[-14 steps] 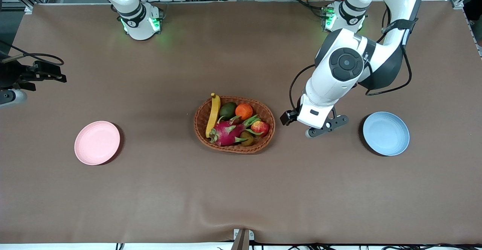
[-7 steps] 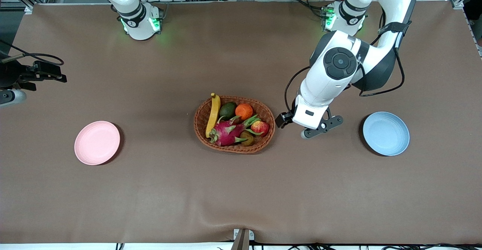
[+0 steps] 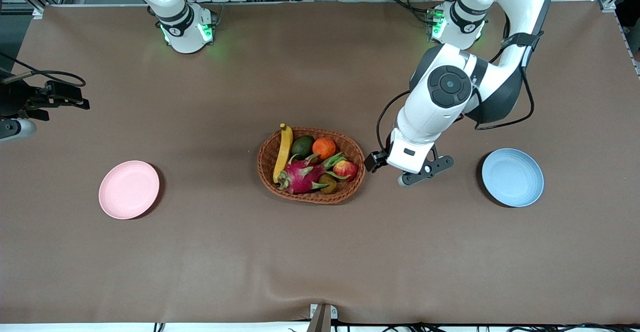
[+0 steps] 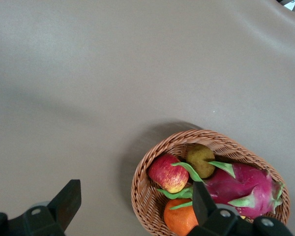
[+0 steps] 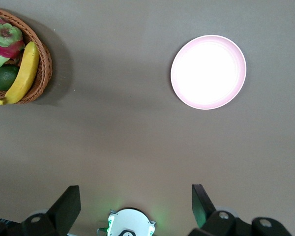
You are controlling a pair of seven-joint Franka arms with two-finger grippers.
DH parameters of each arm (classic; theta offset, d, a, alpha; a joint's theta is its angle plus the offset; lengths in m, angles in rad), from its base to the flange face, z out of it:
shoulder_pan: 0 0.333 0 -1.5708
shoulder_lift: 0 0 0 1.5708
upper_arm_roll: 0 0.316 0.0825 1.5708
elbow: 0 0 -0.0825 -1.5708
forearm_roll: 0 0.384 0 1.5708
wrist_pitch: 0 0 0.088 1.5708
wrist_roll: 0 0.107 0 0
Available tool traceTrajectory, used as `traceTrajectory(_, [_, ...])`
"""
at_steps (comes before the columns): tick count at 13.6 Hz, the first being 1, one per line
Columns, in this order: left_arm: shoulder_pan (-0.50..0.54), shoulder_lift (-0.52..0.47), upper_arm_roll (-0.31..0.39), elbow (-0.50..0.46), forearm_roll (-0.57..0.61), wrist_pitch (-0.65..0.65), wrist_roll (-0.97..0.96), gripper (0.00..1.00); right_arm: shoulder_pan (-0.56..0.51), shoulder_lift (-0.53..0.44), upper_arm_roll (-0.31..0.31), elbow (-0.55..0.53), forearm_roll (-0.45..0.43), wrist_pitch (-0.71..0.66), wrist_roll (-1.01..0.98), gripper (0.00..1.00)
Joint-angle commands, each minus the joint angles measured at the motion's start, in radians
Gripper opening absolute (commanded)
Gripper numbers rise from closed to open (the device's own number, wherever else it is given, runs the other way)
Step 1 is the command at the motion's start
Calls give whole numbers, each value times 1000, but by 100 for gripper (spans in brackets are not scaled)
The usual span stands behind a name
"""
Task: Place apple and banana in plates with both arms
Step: 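Lower the left gripper over the red apple in the basket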
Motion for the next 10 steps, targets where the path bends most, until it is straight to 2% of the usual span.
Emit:
traceTrajectory(1, [-13,19,8,24,26,9,-24,100,-7,3,5,7,13,-6,19,100])
traceTrajectory(10, [-36,98,11,44,61,52,-89,100,-6,3,5,7,16,-4,19,100])
